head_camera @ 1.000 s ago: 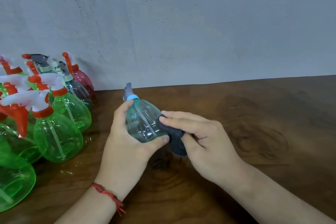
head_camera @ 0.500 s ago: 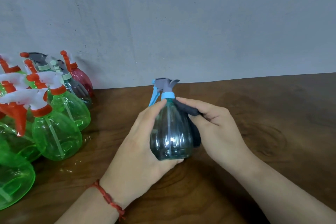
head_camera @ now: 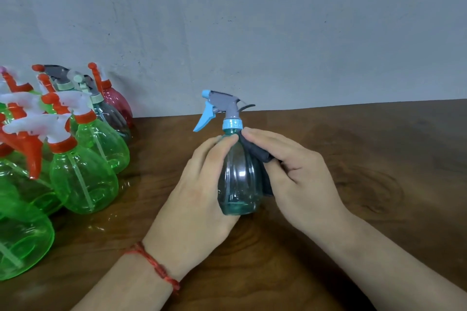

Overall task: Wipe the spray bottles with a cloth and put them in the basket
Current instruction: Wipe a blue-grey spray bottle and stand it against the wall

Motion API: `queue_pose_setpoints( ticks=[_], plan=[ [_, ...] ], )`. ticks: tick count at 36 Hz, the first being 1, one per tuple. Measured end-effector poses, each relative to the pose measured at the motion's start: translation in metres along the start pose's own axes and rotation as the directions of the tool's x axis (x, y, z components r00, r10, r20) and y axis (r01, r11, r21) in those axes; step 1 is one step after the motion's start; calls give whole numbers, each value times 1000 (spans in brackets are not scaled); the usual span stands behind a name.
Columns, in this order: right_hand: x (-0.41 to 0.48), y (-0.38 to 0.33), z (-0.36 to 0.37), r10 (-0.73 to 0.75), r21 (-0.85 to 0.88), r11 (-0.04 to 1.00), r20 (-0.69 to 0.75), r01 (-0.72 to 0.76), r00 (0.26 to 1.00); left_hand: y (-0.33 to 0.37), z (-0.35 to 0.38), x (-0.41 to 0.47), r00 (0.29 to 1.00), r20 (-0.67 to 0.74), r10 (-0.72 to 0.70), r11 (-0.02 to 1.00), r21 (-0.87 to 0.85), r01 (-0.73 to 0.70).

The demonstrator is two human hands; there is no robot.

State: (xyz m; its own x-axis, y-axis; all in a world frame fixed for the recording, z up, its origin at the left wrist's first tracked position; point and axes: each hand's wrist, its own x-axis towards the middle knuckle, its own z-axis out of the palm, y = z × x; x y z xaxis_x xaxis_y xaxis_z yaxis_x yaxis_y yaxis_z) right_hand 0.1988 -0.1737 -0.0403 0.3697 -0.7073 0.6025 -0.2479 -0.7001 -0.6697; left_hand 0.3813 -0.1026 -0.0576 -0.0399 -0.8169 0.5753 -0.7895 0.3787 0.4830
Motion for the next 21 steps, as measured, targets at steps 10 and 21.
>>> queue_pose_setpoints(
  ticks=[10,21],
  plan=[
    [-7,-7,9,-113,-109,985,200,137,973,-16,-5,3,907,-74,-414,869,-331,369],
    [-2,-1,7,-46,-58,997,117,53,992,-6,-1,0,953,-27,-301,929,-235,286]
  ],
)
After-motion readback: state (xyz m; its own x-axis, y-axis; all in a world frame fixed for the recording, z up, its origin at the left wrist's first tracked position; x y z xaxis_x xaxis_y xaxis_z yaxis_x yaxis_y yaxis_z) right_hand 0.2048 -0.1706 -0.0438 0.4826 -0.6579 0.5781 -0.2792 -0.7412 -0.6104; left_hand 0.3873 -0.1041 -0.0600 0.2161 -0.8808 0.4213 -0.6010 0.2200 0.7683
